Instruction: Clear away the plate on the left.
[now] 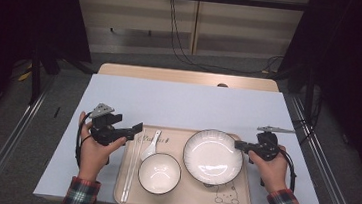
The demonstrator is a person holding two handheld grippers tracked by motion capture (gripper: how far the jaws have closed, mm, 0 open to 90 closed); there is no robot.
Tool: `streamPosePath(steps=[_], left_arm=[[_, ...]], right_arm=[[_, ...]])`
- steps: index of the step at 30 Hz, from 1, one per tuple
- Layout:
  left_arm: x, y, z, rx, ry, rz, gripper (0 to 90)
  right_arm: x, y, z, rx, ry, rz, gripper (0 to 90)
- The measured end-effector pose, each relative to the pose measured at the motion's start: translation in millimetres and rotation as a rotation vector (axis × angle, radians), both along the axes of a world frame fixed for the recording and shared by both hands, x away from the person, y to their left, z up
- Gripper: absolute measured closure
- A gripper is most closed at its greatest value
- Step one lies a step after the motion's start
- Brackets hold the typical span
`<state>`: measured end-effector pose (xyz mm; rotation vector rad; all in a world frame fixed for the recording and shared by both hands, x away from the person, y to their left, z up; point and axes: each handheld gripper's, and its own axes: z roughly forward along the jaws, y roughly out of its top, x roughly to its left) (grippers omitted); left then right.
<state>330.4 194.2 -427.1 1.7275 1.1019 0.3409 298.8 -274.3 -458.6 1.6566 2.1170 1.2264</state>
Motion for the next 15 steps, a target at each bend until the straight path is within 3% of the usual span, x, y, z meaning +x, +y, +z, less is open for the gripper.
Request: streamPosePath(steps=[4,10,15], left_arm=[[0.2,-0.8,0.1,0.001,-0.001,-0.004,8.5],[-0.2,0.3,0.6,-0.001,-0.001,0.000,8.4],[-0.9,1.3,1.8,0.008,-0.005,-0.001,8.3]], right_arm=[[-1.1,-2.4,-2.2,-0.032,0.004,-0.006,87.7],[-2.1,-3.4,0.3,-0.030,-0.026,0.002,85.2],[-3.4,-4.0,2.9,-0.002,-0.041,0.004,77.1]])
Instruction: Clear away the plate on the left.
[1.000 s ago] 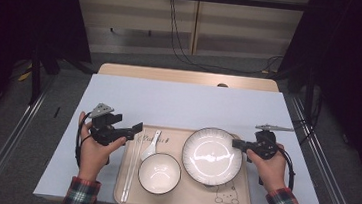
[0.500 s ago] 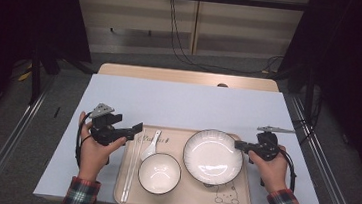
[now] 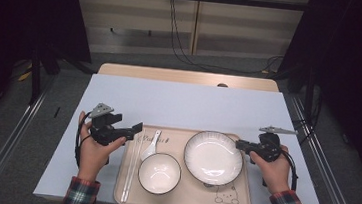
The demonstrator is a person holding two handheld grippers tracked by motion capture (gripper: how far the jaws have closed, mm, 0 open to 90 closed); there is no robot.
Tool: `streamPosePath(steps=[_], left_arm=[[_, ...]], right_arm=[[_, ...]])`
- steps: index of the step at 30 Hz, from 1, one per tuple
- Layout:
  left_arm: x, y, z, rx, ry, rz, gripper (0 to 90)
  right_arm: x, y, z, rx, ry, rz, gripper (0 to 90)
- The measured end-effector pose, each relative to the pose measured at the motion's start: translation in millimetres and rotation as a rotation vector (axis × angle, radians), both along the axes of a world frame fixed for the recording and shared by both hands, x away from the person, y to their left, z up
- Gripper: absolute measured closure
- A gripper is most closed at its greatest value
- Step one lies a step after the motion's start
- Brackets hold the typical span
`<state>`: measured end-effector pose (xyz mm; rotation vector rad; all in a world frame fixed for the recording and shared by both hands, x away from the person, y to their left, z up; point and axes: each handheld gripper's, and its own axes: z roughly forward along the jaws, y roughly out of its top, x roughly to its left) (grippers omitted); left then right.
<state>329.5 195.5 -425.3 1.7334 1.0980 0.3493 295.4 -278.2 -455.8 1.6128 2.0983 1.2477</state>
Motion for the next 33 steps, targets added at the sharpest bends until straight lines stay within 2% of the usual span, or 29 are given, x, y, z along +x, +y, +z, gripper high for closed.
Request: streamPosePath(steps=[5,9,13,21,29,33], left_arm=[[-0.2,0.0,-0.1,-0.009,0.002,-0.001,8.2],[-0.4,0.8,-0.1,-0.004,0.003,-0.004,8.0],[-0.7,0.7,0.1,-0.009,0.002,0.001,7.8],[-1.4,2.4,0.3,-0.008,0.003,0.003,7.3],[-2.6,4.5,0.8,-0.002,0.005,-0.001,6.9],[-3.3,5.2,1.7,-0.012,0.002,0.005,6.4]], right_arm=[[-2.2,-1.7,6.5,0.011,-0.053,-0.004,66.3],[-4.2,-4.5,11.3,0.022,-0.074,-0.006,61.3],[-5.7,-7.0,13.4,0.013,-0.098,-0.015,55.1],[-8.6,-12.9,18.0,0.041,-0.156,-0.032,40.0],[-11.2,-15.4,20.4,0.038,-0.198,-0.013,33.4],[-13.2,-16.7,21.3,0.037,-0.215,0.000,30.9]])
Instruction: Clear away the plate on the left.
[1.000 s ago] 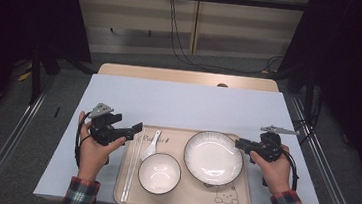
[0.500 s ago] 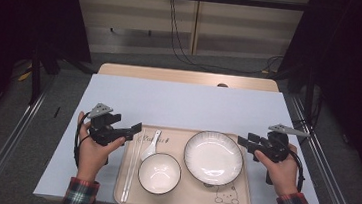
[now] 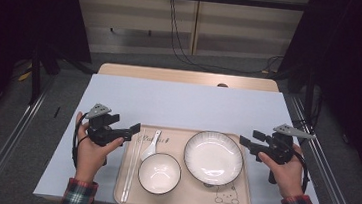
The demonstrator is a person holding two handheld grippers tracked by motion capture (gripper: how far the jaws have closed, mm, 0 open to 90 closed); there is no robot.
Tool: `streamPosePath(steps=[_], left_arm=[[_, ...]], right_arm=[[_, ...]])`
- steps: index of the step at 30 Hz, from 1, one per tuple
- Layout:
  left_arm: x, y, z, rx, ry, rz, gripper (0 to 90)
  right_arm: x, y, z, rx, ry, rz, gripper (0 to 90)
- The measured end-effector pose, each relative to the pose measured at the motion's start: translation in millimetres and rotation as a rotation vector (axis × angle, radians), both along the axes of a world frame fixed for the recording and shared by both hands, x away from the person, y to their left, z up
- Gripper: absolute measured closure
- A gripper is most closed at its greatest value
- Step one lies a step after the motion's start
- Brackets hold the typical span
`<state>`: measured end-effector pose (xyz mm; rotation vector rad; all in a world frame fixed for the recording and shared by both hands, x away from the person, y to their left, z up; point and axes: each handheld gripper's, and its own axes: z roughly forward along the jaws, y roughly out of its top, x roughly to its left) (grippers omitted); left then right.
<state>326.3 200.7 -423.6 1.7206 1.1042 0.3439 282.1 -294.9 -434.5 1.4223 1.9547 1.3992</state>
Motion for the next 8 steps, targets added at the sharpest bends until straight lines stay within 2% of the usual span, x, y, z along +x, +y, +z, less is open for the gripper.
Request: streamPosePath(steps=[2,5,8], left_arm=[[0.0,0.2,0.1,0.000,0.002,-0.002,6.2],[0.3,0.2,-1.0,0.000,0.006,-0.009,5.8],[1.2,0.2,-0.1,0.000,0.003,-0.008,5.6]], right_arm=[[-1.1,-1.7,0.1,-0.004,-0.017,0.013,28.0],[-2.5,-4.4,-0.4,0.009,-0.015,0.025,21.2],[-3.6,-7.7,-2.8,0.008,-0.022,0.028,19.2]])
